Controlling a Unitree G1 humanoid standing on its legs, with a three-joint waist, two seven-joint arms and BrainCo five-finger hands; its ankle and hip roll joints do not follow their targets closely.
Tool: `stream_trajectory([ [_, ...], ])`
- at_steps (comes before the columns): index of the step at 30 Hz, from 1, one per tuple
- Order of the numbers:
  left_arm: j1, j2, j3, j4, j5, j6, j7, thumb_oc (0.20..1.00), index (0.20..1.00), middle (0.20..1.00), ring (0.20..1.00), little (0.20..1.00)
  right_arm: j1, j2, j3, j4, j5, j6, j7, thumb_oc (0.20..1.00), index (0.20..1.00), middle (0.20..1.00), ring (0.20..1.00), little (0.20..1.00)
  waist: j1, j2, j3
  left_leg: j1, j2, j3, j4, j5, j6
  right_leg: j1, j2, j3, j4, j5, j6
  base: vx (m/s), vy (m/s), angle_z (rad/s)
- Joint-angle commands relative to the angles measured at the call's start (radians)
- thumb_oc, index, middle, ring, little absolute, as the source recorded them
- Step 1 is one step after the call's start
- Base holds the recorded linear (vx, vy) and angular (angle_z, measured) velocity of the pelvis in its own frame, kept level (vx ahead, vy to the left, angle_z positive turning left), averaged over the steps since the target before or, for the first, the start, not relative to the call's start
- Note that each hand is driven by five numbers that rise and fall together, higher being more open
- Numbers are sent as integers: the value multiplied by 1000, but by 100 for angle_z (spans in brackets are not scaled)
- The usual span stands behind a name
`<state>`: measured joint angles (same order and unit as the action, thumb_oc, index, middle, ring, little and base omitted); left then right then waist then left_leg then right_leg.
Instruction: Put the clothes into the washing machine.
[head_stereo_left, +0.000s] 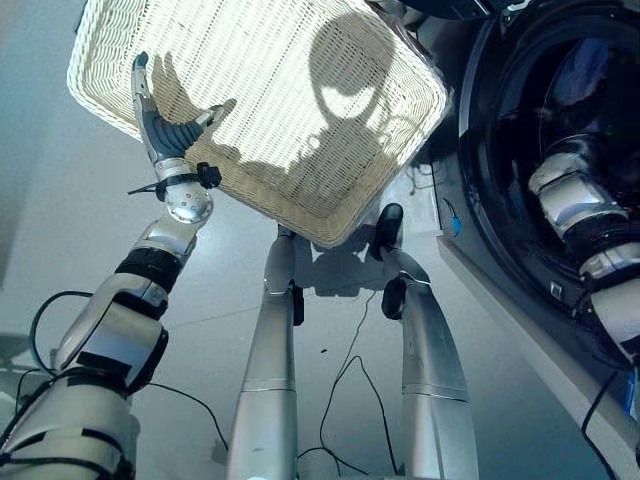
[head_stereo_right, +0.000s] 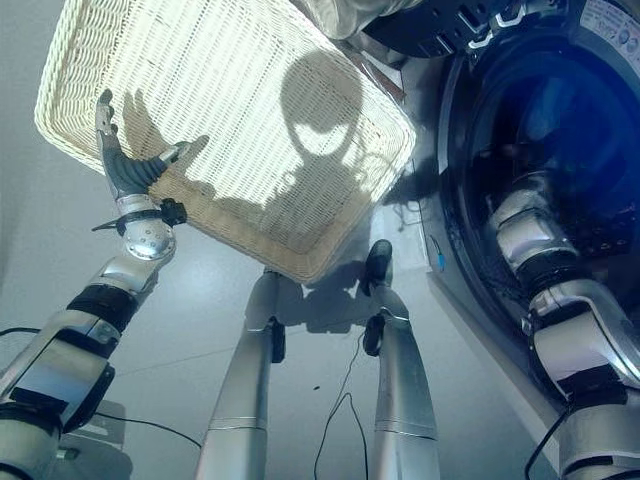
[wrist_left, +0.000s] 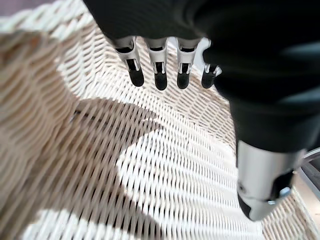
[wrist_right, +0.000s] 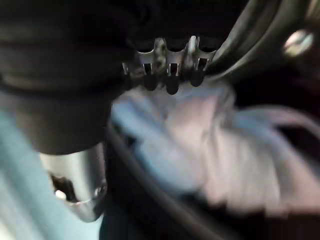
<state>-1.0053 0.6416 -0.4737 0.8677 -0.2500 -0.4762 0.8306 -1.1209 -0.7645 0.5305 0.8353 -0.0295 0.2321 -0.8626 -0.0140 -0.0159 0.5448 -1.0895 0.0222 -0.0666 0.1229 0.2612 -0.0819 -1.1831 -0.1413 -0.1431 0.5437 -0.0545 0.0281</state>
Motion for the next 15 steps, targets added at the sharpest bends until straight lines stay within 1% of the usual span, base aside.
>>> stream_trajectory([
  [1,-25,-56,83,22,56,-44,46,1000,1000,1000,1000,1000,62,-8,35,-60,-64,-35,-39,1000,1000,1000,1000,1000,-5,0,-25,11,-24,60,156,-197,-3,79,76,2,-208,128,104,-16,38,-3],
  [8,-5,-93,108,12,86,-52,75,1000,1000,1000,1000,1000,158,57,25,-162,-96,-95,-26,1000,1000,1000,1000,1000,-17,7,-25,15,-23,75,142,-186,-9,72,79,13,-210,124,99,-13,49,-2],
  [10,3,-102,118,8,94,-55,83,1000,1000,1000,1000,1000,184,72,22,-197,-114,-129,-5,1000,1000,1000,1000,1000,-21,8,-25,16,-23,80,139,-183,-10,71,81,16,-211,123,99,-15,36,-4],
  [14,17,-113,131,-4,106,-52,88,1000,1000,1000,1000,1000,225,98,22,-280,-158,-164,42,1000,1000,1000,1000,1000,-27,7,-25,20,-22,84,136,-178,-12,73,84,21,-214,123,97,-10,22,-3],
  [15,25,-119,136,-11,113,-50,89,1000,1000,1000,1000,1000,243,106,20,-310,-181,-183,66,1000,1000,1000,1000,1000,-30,7,-25,22,-23,85,134,-177,-12,75,84,23,-215,124,97,-21,34,-1],
])
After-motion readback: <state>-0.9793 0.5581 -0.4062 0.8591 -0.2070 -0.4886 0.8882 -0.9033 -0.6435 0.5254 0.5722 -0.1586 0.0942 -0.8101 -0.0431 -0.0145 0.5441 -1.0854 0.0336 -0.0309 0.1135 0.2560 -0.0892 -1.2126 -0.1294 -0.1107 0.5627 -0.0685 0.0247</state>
